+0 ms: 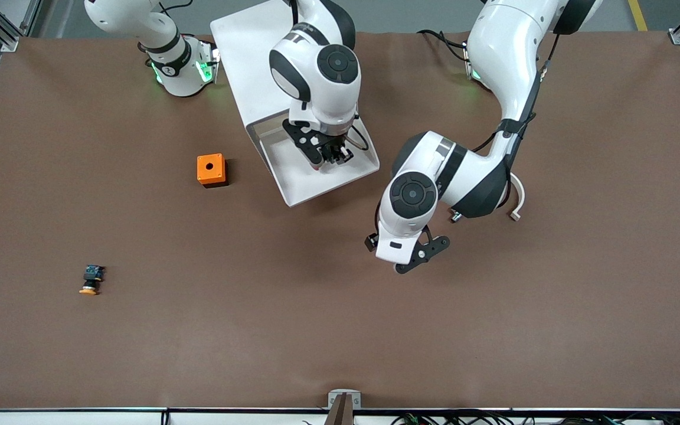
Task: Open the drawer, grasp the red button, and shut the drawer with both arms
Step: 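Lift the red button with the right gripper while the left gripper pushes the drawer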
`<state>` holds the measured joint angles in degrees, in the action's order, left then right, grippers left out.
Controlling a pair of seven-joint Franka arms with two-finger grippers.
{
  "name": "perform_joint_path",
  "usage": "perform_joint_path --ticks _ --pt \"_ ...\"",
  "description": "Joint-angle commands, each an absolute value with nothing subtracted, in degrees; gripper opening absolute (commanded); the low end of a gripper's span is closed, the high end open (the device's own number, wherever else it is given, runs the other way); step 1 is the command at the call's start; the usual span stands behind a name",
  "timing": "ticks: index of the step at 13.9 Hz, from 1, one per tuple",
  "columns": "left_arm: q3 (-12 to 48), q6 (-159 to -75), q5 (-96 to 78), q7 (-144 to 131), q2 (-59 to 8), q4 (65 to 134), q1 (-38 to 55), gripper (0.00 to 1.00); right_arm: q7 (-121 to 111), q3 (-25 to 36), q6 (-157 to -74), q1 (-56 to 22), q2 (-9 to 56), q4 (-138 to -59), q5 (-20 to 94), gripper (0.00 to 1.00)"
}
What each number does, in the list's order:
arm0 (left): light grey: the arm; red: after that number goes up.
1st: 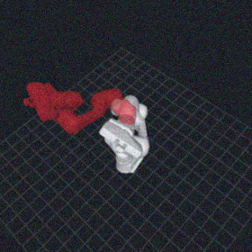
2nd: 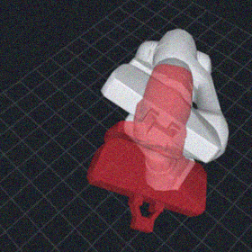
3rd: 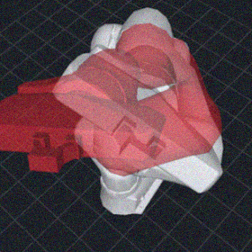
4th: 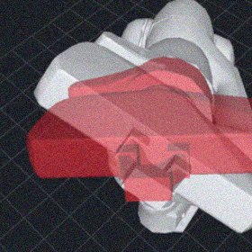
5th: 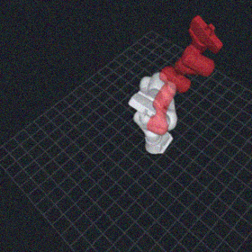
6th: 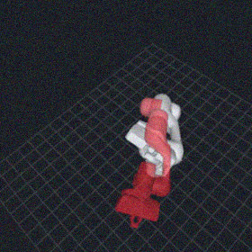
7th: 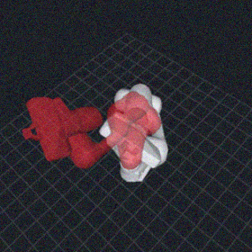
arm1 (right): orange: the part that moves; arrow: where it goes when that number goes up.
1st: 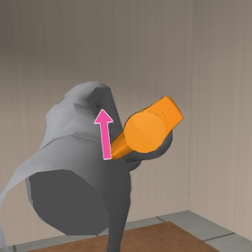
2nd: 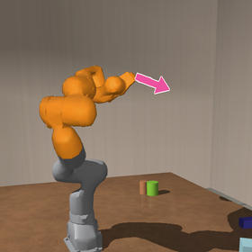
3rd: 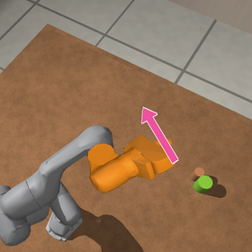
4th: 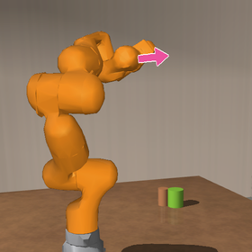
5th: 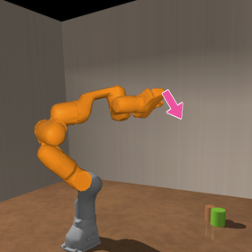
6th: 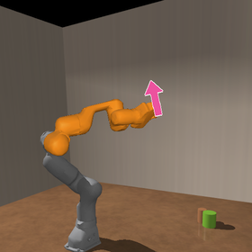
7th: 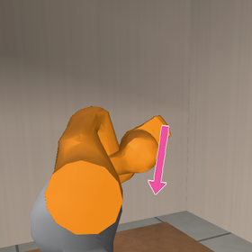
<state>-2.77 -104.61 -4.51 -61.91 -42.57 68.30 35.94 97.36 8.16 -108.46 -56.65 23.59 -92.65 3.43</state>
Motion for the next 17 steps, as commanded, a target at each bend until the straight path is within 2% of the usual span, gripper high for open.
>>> perform_joint_path --ticks 1,10,17 --pt "-2.64 -104.94 -3.78 -62.05 -40.96 70.14 36.12 0.99 89.68 7.91 -105.12 -53.36 22.33 -91.32 3.6 0.0" --pt "0.09 -105.03 -3.78 -61.96 -42.19 69.96 38.22 0.99 63.92 8.0 -102.22 -38.78 18.37 -91.93 3.6 0.0" --pt "0.09 -105.29 -4.39 -61.96 -43.68 69.96 42.01 0.99 37.92 8.09 -102.22 -23.58 15.82 -96.76 3.52 0.0"
